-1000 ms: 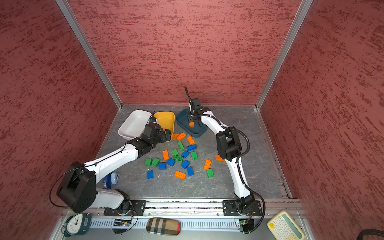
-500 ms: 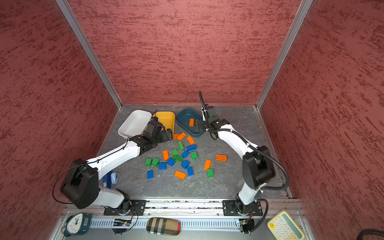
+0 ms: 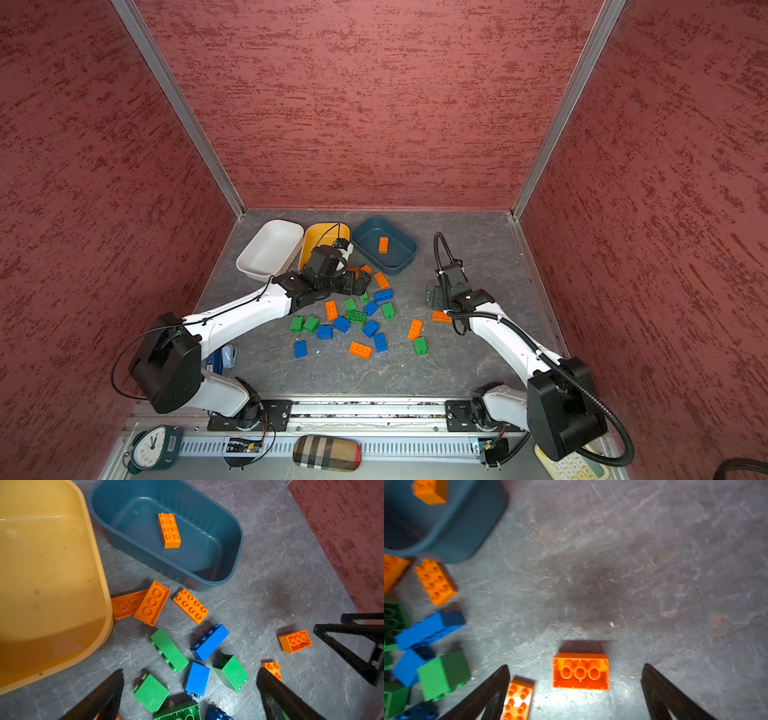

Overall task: Sort the legos into containers by color
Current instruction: 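Grasp another orange brick with the right gripper while the left gripper lowers toward bricks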

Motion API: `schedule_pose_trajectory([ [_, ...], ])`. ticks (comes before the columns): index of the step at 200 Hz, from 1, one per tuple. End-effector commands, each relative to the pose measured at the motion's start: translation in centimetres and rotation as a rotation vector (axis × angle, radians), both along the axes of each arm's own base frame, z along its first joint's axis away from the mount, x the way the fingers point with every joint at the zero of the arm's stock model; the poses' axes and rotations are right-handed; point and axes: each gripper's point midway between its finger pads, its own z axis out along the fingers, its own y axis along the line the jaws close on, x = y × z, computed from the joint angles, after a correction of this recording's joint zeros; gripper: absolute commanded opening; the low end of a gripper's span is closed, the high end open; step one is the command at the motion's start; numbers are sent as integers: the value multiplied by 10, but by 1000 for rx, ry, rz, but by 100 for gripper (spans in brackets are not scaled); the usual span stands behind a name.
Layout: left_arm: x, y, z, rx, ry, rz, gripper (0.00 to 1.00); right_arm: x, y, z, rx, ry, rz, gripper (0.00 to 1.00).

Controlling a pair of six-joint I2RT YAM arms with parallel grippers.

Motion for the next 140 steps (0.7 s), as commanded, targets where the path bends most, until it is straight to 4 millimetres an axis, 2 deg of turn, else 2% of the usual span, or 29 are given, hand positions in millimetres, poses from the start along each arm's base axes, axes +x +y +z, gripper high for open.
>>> schedule_pose_trajectory([
  [1,-3,-9,-4,16,8,-64,99,-8,-9,-13,-15,62,-58,99],
  [22,-1,-12,-9,26,23,-54,99,-5,-3,-18,-13,88,-12,99],
  [45,2,-11,-12,44,24,-28,99,-7,24,-30,81,149,107,99],
  [63,3,-10,-14,51,34,-4,99,-10,36,-39,133,184,146,99],
  [85,0,-14,-16,24,42,4,100,-10,22,-51,68,210,85,95],
  [104,-6,-16,-18,16,66,5,99,-6,6,-51,-14,206,22,88],
  [131,-14,-16,-24,15,98,3,99,-2,2,-49,-37,186,8,74],
  [140,-16,-17,-26,13,108,4,99,-2,2,-57,-44,211,7,73],
])
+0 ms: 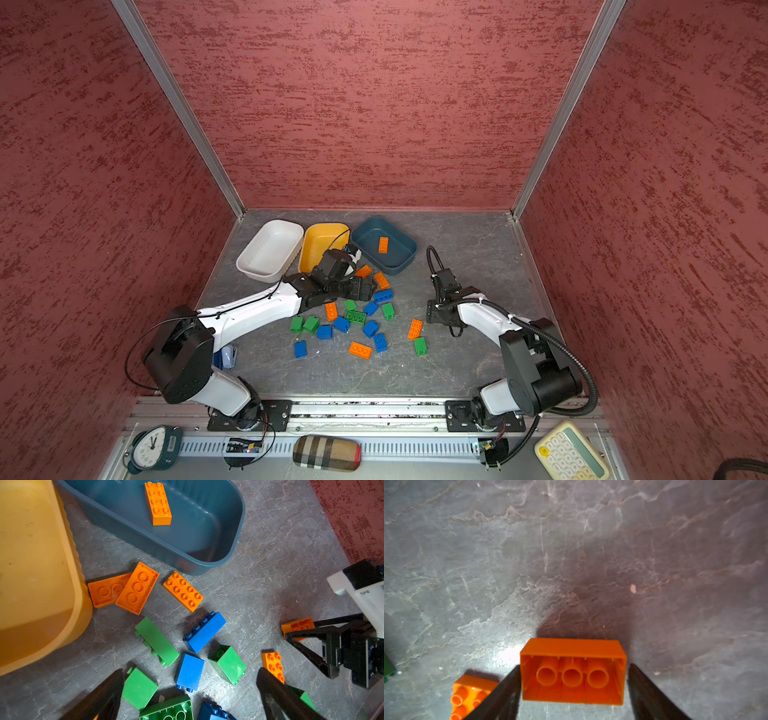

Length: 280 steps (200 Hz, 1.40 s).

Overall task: Sort the legos into containers by color
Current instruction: 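Grasp another orange brick with the right gripper while the left gripper lowers toward bricks, then drop the orange brick into the teal tub while the left gripper grasps a green brick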

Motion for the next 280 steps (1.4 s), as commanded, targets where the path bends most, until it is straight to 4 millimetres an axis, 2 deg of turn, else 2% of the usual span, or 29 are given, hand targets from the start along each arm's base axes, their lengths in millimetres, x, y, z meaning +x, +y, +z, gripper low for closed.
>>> schedule_pose_trajectory([
  [1,-7,0,-5,-8,35,13,99,15,-6,3,-45,-30,-35,73],
  [29,-10,1,-8,-11,62,29,99,21,4,1,-9,-28,-10,68],
  [44,-11,2,-8,-7,59,32,99,21,2,-1,-22,-23,-11,65],
  [60,-10,4,-7,2,49,42,99,25,2,7,-21,-56,-15,60],
  [77,-4,9,-3,12,26,77,99,37,12,23,35,-133,1,57],
  [80,-3,10,-3,12,23,86,99,40,15,34,55,-171,5,57],
  [102,3,14,-2,5,26,144,99,62,36,73,168,-328,56,57],
  [129,-2,19,-12,0,80,184,99,92,66,117,288,-488,162,56],
  [148,-8,23,-19,2,116,202,99,117,89,137,345,-546,242,56],
  [151,-8,23,-19,3,121,203,100,122,92,132,348,-537,248,56],
  [188,-5,31,-18,35,112,242,99,184,117,125,324,-539,280,56],
  [211,2,35,-16,32,107,289,99,214,145,118,365,-516,361,57],
  [226,6,31,-18,16,123,295,99,236,149,109,345,-520,329,58],
  [247,6,20,-25,25,161,269,99,259,148,97,318,-512,269,59],
  [280,9,26,-36,125,184,281,99,278,157,89,313,-496,246,63],
])
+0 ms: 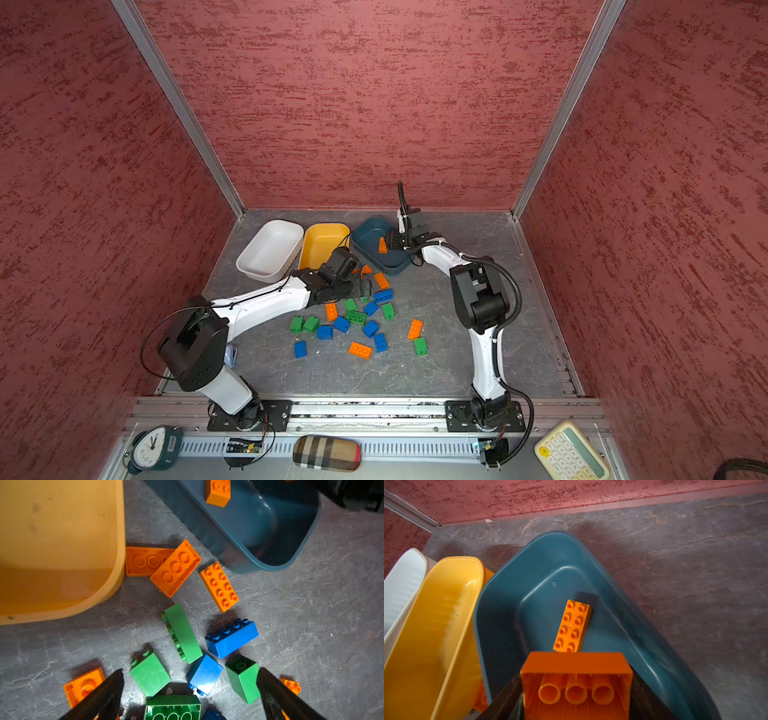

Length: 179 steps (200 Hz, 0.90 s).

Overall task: Sort the legos into containers by color
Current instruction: 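Drop the orange brick into the teal tub while the left gripper grasps a green brick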

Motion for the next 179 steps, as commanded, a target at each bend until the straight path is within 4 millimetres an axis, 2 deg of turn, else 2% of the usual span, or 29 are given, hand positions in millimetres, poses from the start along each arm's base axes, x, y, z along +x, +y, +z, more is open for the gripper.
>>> schedule_pose_trajectory([
  [1,0,7,-7,73,31,11,100,11,4,9,-3,-13,-29,63],
  [51,8,9,-23,169,70,11,100,10,7,19,8,-31,-18,77],
  [82,14,11,-31,222,93,31,97,-3,11,45,36,-72,32,83],
  [101,17,9,-36,239,105,23,90,-16,5,71,48,-114,30,86],
  [121,18,5,-42,258,119,7,73,-36,-7,103,80,-192,2,92],
  [132,21,6,-45,280,123,12,65,-46,-21,112,95,-219,-61,98],
  [140,22,7,-47,295,126,14,62,-52,-31,116,104,-239,-115,99],
  [158,26,7,-52,328,131,6,59,-67,-60,116,130,-254,-261,99],
  [179,29,4,-60,347,146,-15,57,-86,-78,109,161,-261,-342,99],
])
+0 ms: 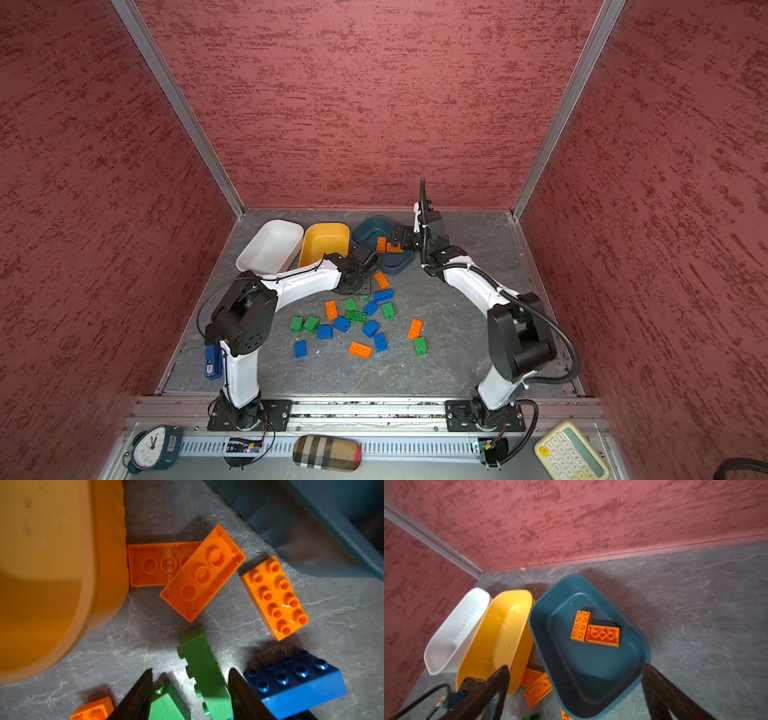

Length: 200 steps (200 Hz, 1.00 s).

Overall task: Sort the legos into containers by color
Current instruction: 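Drop the orange brick into the teal tub while the left gripper grasps a green brick, then carry the green brick into the yellow tub and release it with the left gripper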

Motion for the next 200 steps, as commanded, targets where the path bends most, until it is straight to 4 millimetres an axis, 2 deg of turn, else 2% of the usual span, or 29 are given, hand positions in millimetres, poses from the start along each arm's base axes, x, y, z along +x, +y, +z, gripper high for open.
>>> schedule_pose_trajectory([
  [1,1,2,-9,59,23,-29,56,-6,-29,-6,63,-28,-175,99],
  [27,0,-3,-20,56,52,-26,51,-24,-40,-19,60,-7,-201,99],
  [52,0,-3,-25,61,67,-6,38,-37,-39,-34,-2,48,-148,99],
  [75,-1,-6,-27,50,70,-19,33,-44,-39,-47,-66,101,-115,99],
  [109,-2,-7,-23,43,71,-19,18,-47,-40,-51,-61,101,-113,99],
  [137,2,-16,4,-41,4,-47,5,-45,-38,-47,-43,82,-111,99],
  [161,9,-19,39,-105,-89,-53,2,-42,-31,-39,-38,47,-89,99],
  [200,34,6,95,-127,-243,-20,0,-42,-9,-23,-22,-4,7,99],
])
